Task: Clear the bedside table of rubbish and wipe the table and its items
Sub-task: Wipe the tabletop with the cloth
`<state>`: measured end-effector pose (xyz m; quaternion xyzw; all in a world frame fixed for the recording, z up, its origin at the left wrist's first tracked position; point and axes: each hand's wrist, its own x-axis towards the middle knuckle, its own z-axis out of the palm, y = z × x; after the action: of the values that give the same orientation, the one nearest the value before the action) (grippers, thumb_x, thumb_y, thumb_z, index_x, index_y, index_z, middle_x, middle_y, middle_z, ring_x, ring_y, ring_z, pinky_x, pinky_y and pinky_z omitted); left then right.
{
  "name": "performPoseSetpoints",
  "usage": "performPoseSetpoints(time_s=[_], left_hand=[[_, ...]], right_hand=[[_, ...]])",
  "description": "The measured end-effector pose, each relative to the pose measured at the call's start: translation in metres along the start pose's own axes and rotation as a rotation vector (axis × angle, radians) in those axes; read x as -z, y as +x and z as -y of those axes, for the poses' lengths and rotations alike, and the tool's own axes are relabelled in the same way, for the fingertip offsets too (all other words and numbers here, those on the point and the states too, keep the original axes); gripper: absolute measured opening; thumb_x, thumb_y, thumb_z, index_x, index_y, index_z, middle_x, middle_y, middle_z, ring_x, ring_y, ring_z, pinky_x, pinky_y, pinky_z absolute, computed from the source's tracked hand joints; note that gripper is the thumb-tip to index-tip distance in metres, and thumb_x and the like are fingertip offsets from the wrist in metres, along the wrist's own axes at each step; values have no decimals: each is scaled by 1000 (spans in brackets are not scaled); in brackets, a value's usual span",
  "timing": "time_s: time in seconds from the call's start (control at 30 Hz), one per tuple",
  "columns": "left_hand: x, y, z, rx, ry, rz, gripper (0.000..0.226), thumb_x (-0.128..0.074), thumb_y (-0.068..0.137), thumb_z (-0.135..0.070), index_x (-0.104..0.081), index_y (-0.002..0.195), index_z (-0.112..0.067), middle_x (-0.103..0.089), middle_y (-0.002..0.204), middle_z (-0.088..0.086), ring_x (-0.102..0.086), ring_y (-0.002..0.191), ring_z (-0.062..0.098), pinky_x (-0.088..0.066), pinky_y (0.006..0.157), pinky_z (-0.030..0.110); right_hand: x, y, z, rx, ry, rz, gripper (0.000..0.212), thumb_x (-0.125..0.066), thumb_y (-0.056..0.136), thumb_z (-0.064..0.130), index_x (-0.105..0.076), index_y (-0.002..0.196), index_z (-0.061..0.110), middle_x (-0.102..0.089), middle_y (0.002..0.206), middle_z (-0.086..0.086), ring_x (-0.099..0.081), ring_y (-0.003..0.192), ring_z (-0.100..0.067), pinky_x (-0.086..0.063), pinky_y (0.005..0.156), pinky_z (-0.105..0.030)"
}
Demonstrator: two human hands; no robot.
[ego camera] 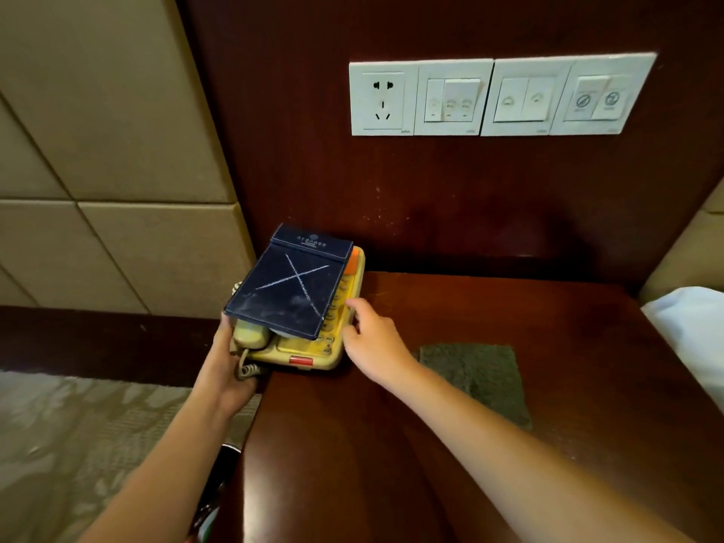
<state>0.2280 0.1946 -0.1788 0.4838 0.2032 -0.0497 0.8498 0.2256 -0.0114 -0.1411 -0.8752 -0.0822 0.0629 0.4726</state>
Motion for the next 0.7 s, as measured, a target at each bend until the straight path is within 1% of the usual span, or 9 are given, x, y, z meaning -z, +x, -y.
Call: performPoseSetpoints(time_s=[0.07, 0.13, 0.2, 0.3, 0.4, 0.5, 0.57, 0.63, 0.7], left_hand=[[3, 0, 0, -1, 31, 40, 61, -37, 83, -69, -65, 107, -21, -74, 92, 5, -67, 85, 23, -46, 69, 35], [5, -3, 1, 8, 55, 85, 57, -39, 84, -65, -64, 109, -21, -74, 88, 4, -69, 75, 19, -45, 65, 32], [4, -6, 1, 19, 66, 82, 51, -42, 87, -60, -62, 110, -19, -73, 84, 3, -68, 65, 15, -47, 61, 31], [3, -7, 2, 24, 69, 70, 45, -44, 88, -57, -63, 104, -19, -73, 80, 2, -69, 62, 14, -51, 53, 27], [1, -8, 4, 18, 56, 59, 44, -46, 88, -54, -63, 108, -18, -74, 85, 4, -69, 72, 17, -48, 68, 31], [-4, -13, 5, 33, 54, 31, 45, -52, 86, -52, -64, 111, -16, -73, 93, 8, -67, 89, 22, -48, 78, 36], [-8, -17, 7, 50, 58, 26, 49, -57, 81, -53, -65, 111, -14, -71, 101, 13, -64, 99, 27, -48, 82, 40], [-10, -17, 6, 59, 42, 12, 47, -58, 80, -51, -66, 106, -13, -71, 97, 14, -64, 95, 28, -48, 78, 40], [-13, -16, 6, 52, 4, -7, 40, -57, 83, -48, -66, 99, -13, -72, 88, 12, -67, 84, 26, -48, 74, 38]], right_hand=[[19, -6, -4, 133, -265, 2, 45, -39, 100, 22, -31, 144, 22, -50, 134, -5, -59, 105, -22, -52, 82, -37], [42, -13, -16, 245, -605, -32, 44, -37, 100, 25, -33, 143, 19, -44, 141, -2, -44, 126, -21, -45, 98, -38], [62, -21, -34, 281, -810, -70, 43, -36, 100, 29, -37, 142, 17, -42, 141, -2, -39, 129, -21, -41, 101, -36], [74, -35, -55, 294, -881, -158, 36, -41, 97, 34, -53, 123, 14, -52, 117, -4, -52, 107, -23, -48, 82, -34], [71, -50, -64, 362, -904, -179, 32, -43, 90, 42, -58, 98, 15, -53, 88, 2, -55, 76, -16, -42, 57, -24], [69, -61, -71, 321, -948, -136, 36, -43, 87, 49, -60, 93, 17, -53, 82, 4, -55, 70, -14, -37, 53, -20], [70, -67, -71, 274, -929, -140, 38, -43, 90, 49, -60, 100, 17, -56, 91, 3, -56, 81, -15, -41, 63, -23], [71, -71, -72, 222, -900, -88, 42, -39, 95, 48, -54, 120, 18, -54, 115, 3, -51, 105, -15, -44, 86, -26], [73, -73, -74, 188, -898, -26, 51, -36, 97, 48, -42, 139, 21, -43, 139, 3, -37, 131, -15, -31, 109, -30]])
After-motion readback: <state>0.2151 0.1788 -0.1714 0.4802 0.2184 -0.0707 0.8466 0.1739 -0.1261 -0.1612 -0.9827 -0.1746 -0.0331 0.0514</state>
